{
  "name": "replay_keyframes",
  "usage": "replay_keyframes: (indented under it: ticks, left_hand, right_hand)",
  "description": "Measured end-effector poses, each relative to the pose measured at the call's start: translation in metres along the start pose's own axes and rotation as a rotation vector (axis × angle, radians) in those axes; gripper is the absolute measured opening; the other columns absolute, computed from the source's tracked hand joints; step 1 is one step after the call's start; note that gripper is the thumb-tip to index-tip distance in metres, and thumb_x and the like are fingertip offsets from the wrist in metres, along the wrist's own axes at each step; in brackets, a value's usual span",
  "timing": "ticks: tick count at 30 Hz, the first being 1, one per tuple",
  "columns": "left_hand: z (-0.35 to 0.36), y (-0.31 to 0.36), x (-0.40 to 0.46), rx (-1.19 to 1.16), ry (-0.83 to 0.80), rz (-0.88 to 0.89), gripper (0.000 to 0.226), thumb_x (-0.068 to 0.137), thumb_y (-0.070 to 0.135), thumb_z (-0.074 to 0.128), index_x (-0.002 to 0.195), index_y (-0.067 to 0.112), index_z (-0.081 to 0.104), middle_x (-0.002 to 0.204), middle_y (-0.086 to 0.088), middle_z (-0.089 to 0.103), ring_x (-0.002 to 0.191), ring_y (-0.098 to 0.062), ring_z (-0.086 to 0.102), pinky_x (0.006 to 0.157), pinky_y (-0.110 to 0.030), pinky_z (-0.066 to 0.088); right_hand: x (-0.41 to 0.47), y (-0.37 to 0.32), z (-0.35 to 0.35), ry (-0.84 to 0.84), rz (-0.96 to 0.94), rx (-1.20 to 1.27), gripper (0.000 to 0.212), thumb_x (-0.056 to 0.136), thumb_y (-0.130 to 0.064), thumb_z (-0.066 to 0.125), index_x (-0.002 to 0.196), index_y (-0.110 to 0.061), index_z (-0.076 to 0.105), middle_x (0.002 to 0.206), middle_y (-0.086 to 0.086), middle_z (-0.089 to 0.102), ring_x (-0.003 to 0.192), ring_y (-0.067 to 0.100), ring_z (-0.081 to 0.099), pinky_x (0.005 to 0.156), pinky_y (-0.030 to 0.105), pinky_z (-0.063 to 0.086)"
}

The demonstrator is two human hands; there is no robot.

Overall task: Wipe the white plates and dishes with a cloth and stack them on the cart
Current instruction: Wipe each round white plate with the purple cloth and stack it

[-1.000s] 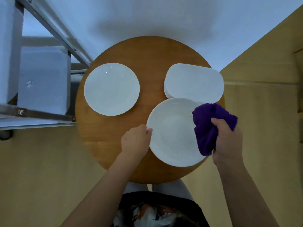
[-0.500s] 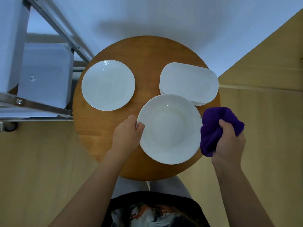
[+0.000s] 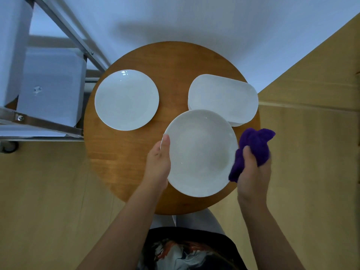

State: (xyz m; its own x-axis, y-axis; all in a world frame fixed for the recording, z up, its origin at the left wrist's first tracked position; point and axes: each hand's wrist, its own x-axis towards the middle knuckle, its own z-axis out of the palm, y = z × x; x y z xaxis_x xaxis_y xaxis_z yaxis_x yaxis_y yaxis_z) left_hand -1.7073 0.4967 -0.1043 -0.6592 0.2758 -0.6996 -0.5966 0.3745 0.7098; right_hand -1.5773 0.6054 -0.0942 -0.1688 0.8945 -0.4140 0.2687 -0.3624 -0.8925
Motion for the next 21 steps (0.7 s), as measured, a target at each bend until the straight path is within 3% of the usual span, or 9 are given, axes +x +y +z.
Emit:
replay_keyframes:
  ticks: [2,3,4,6,10,14,18,21]
  left_hand:
    - [0.002,0.000,-0.005,-0.064,0.009,-0.033,0.030,0.094,0.055,0.034,0.099,0.040,0.059,0.102,0.007,0.067,0.098,-0.017,0.063,0.079,-0.040,0.057]
    - [0.004,0.001,-0.007,-0.096,0.018,-0.047,0.030,0.093,0.057,0.034,0.102,0.042,0.059,0.104,0.007,0.067,0.098,-0.017,0.064,0.077,-0.039,0.057]
    - [0.005,0.001,-0.010,-0.121,0.022,-0.057,0.031,0.092,0.058,0.034,0.104,0.042,0.058,0.105,0.007,0.067,0.098,-0.018,0.065,0.078,-0.039,0.058]
    - [0.009,0.000,-0.014,-0.149,0.028,-0.060,0.033,0.090,0.061,0.032,0.106,0.044,0.056,0.108,0.007,0.066,0.100,-0.018,0.063,0.083,-0.042,0.056]
    - [0.013,0.001,-0.021,-0.165,0.019,-0.035,0.034,0.083,0.066,0.033,0.101,0.047,0.056,0.105,0.010,0.066,0.099,-0.015,0.063,0.081,-0.038,0.057]
    - [0.011,0.005,-0.022,-0.145,-0.045,0.056,0.042,0.080,0.065,0.034,0.106,0.043,0.060,0.095,0.007,0.071,0.091,-0.017,0.069,0.067,-0.031,0.059]
    - [0.002,0.016,-0.016,-0.167,-0.048,0.131,0.042,0.084,0.064,0.034,0.109,0.042,0.060,0.099,0.005,0.071,0.092,-0.016,0.069,0.069,-0.030,0.059]
    - [-0.005,0.024,-0.009,-0.168,-0.012,0.112,0.046,0.090,0.062,0.029,0.115,0.036,0.059,0.101,0.004,0.070,0.093,-0.014,0.067,0.066,-0.024,0.058]
  right_hand:
    - [-0.006,0.010,0.009,-0.081,-0.073,-0.357,0.057,0.085,-0.038,0.059,0.137,-0.026,0.039,0.137,0.002,0.047,0.123,0.018,0.047,0.092,0.035,0.048]
    - [-0.010,0.017,0.015,-0.138,-0.073,-0.606,0.069,0.088,-0.041,0.056,0.146,-0.022,0.024,0.151,0.008,0.028,0.137,0.027,0.028,0.107,0.044,0.035]
    - [-0.014,0.023,0.021,-0.184,-0.061,-0.834,0.075,0.091,-0.046,0.051,0.150,-0.021,0.011,0.157,0.010,0.010,0.143,0.031,0.009,0.115,0.047,0.019]
    - [-0.019,0.030,0.033,-0.210,-0.045,-1.048,0.081,0.092,-0.056,0.039,0.150,-0.019,-0.003,0.157,0.011,-0.009,0.143,0.032,-0.009,0.115,0.044,0.002]
    - [-0.016,0.023,0.063,-0.076,-0.028,-0.921,0.088,0.087,-0.066,0.035,0.149,-0.021,-0.006,0.157,0.010,-0.012,0.143,0.032,-0.012,0.114,0.045,-0.004]
    - [0.002,0.003,0.088,-0.039,-0.180,-0.846,0.086,0.079,-0.071,0.023,0.150,-0.027,0.004,0.158,0.006,-0.001,0.143,0.032,0.002,0.114,0.050,0.008]
    - [0.014,-0.013,0.096,-0.386,-0.490,-0.819,0.068,0.086,-0.061,0.027,0.148,-0.033,0.017,0.158,0.000,0.011,0.142,0.026,0.014,0.114,0.047,0.011]
    - [0.012,-0.020,0.098,-0.647,-0.661,-0.778,0.056,0.088,-0.049,0.037,0.142,-0.036,0.033,0.155,-0.006,0.020,0.140,0.016,0.017,0.113,0.034,0.000]
